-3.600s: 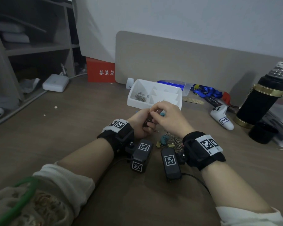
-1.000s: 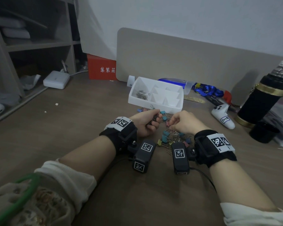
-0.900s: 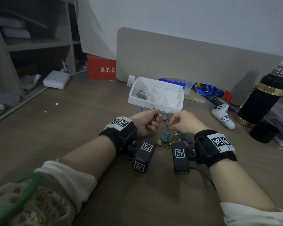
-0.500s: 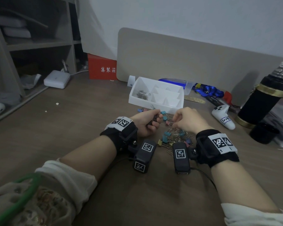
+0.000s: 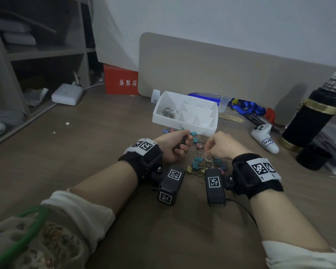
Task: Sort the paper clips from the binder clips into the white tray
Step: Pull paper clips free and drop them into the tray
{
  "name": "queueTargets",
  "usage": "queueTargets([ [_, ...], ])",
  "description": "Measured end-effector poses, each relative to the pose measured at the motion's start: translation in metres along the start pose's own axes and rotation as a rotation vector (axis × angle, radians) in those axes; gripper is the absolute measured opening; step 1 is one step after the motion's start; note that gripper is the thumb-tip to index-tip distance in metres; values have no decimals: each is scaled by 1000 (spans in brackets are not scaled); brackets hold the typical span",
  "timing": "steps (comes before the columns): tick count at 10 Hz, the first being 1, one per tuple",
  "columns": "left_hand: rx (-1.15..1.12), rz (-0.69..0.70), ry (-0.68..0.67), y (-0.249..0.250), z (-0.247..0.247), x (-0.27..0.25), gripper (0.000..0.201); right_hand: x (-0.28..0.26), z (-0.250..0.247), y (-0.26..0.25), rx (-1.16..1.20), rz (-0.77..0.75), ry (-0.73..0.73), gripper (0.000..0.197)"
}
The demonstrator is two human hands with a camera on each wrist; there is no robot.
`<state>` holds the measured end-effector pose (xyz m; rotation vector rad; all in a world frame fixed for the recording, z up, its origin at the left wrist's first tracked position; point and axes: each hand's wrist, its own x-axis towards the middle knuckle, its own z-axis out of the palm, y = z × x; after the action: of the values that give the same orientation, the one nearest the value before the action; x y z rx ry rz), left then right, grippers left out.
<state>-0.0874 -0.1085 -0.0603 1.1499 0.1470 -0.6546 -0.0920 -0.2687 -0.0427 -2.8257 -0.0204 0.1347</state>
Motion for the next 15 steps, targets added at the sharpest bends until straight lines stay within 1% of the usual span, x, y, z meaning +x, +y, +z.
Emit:
queueTargets([
  [2, 15, 6, -1, 0, 0, 0, 38, 0, 2, -1, -71, -56, -64, 10],
  [3, 17, 5, 1, 0, 0, 0, 38, 0, 1, -1, -107, -79, -64, 9],
  [4, 14, 6, 2, 0, 1, 0, 38, -3, 0, -4, -122, -130, -55, 4],
  [5, 10, 4, 3, 0, 0, 0, 38, -5, -1, -7, -108, -177, -39, 8],
  [7, 0, -3, -1, 0, 0, 0, 38, -6, -3, -7, -93, -189, -7, 8],
  [9, -4, -13, -1, 1, -1, 1, 39, -2, -4, -4, -70, -174, 76, 10],
  [10, -13, -22, 6, 1, -1, 1, 40, -3, -6, -4, -43, -194, 108, 14],
  [11, -13, -28, 8, 1, -1, 0, 41, -3, -8, -3, 36, -219, 169, 15],
  [13, 12, -37, -8, 1, 1, -2, 41, -3, -11, -6, 159, -286, 334, 10],
  [14, 16, -50, -25, 1, 2, -2, 45, -5, -12, -12, 252, -354, 364, 10],
  [15, 20, -51, -58, 1, 1, 0, 48, -12, -12, -21, 352, -421, 298, 8],
])
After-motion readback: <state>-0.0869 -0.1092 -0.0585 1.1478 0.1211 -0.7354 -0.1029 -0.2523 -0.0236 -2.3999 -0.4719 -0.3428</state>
